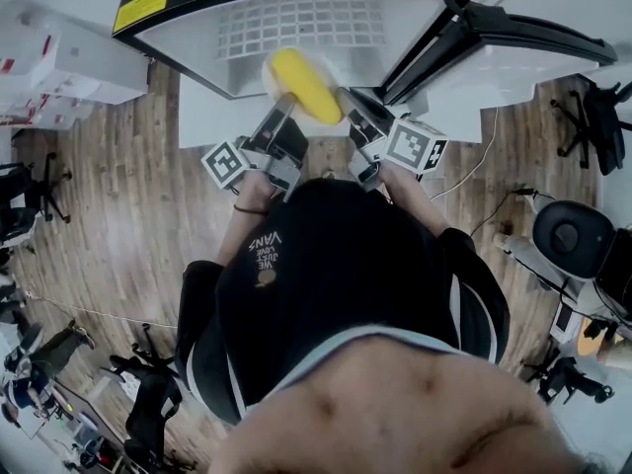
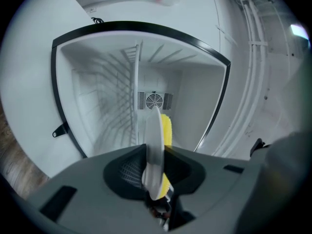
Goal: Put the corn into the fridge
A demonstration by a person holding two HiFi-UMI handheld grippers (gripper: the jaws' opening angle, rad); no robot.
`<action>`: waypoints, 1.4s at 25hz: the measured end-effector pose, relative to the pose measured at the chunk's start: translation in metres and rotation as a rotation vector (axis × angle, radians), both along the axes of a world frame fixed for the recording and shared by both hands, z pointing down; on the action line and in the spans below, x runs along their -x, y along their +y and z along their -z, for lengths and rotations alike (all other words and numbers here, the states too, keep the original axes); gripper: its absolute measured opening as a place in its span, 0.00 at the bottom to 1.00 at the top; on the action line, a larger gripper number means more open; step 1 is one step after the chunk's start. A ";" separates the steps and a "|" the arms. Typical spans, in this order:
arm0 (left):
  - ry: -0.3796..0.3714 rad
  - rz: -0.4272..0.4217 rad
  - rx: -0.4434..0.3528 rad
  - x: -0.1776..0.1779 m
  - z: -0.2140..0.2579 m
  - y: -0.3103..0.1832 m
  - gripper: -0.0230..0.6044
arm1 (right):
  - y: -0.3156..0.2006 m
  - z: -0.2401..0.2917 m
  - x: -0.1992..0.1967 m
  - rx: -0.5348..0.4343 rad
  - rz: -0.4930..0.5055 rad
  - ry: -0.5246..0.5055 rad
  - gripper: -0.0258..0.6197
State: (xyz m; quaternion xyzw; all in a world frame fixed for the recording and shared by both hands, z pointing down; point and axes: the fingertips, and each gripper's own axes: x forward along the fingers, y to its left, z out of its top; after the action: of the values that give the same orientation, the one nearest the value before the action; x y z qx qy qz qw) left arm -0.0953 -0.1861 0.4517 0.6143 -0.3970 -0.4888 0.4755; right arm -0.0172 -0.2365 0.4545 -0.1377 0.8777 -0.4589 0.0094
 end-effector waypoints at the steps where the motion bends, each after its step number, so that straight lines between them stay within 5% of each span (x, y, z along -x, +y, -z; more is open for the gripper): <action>1: 0.002 0.009 0.002 0.000 -0.001 -0.001 0.16 | -0.001 -0.001 0.001 0.006 0.010 -0.002 0.11; 35: 0.027 -0.032 0.014 0.045 0.003 -0.025 0.16 | -0.021 0.004 0.044 0.018 -0.032 0.020 0.11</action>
State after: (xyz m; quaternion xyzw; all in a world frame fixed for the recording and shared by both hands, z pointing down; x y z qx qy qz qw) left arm -0.1406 -0.2113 0.4491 0.6104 -0.3841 -0.4867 0.4928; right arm -0.0616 -0.2575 0.4509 -0.1564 0.8712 -0.4653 0.0067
